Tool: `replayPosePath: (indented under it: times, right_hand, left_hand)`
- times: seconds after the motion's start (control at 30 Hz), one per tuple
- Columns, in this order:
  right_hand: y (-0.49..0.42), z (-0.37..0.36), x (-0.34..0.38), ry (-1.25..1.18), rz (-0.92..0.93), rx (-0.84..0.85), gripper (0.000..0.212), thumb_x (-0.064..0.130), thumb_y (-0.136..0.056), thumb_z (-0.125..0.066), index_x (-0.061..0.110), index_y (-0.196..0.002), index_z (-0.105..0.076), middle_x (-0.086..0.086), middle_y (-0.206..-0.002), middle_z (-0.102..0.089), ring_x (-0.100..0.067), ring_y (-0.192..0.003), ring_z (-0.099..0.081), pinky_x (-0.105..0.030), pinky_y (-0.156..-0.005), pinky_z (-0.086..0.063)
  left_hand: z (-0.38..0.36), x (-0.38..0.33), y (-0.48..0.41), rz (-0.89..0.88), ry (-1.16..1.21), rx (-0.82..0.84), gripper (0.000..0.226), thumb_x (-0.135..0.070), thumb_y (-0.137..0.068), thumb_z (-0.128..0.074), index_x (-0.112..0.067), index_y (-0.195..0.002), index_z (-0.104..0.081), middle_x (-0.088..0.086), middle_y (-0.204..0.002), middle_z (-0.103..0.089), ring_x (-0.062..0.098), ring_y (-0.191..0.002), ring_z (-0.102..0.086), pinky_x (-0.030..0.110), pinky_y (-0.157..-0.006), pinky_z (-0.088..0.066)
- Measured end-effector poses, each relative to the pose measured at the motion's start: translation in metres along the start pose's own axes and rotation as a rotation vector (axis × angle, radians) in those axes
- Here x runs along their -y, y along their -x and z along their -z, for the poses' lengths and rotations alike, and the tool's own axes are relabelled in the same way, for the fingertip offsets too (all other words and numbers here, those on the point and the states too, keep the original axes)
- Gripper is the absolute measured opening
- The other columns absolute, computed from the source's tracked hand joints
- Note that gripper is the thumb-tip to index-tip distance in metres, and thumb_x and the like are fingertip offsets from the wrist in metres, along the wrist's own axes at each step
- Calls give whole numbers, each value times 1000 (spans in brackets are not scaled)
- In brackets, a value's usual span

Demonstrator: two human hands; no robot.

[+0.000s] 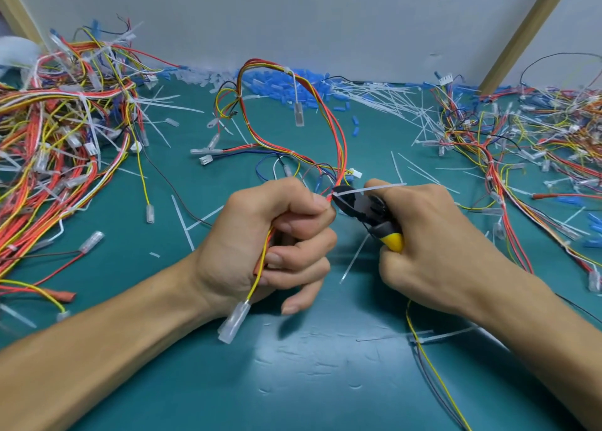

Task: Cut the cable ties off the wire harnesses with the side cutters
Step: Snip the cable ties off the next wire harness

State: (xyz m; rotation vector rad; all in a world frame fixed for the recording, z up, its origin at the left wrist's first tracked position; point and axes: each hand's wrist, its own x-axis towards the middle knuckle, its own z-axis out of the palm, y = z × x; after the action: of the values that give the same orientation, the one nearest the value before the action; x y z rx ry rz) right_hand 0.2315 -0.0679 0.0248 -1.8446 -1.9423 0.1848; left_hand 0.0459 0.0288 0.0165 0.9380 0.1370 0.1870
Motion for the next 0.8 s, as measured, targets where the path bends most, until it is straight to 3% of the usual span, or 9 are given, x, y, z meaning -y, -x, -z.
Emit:
replayPosePath:
  times: [0.27,0.53,0.7,0.8]
  right_hand:
    - [1,-2,1,10,-2,-10,30,12,-58,-41,39,-66,-30,-1,-62,-34,-33,-64,-32,-42,-51,-29]
    - [3,-2,-1,-41,-14,-6,27,11,-62,-42,37,-65,-34,-4,-65,-27,-26,-66,-22,-34,-51,-19]
    - [4,-4,0,-76,-31,-22,21,9,-56,-42,19,-68,-27,-11,-66,-21,-26,-67,-16,-46,-50,-18]
    - [6,-4,1,-92,-31,-36,22,9,-56,-42,18,-69,-26,-10,-67,-20,-21,-66,-14,-43,-51,-15]
  left_hand:
    - [1,-2,1,33,41,40,34,-23,-89,-38,-21,-59,-23,-3,-44,-20,15,-31,-14,24,-38,-39]
    - [3,-2,0,39,57,52,34,-23,-91,-33,-21,-59,-24,-3,-44,-20,15,-32,-12,25,-39,-39]
    - [2,-2,2,23,78,77,34,-23,-91,-34,-20,-59,-24,-3,-44,-21,15,-31,-13,27,-39,-37]
    - [1,-1,1,-1,49,58,34,-23,-90,-36,-20,-59,-25,-3,-44,-20,16,-31,-12,26,-39,-37]
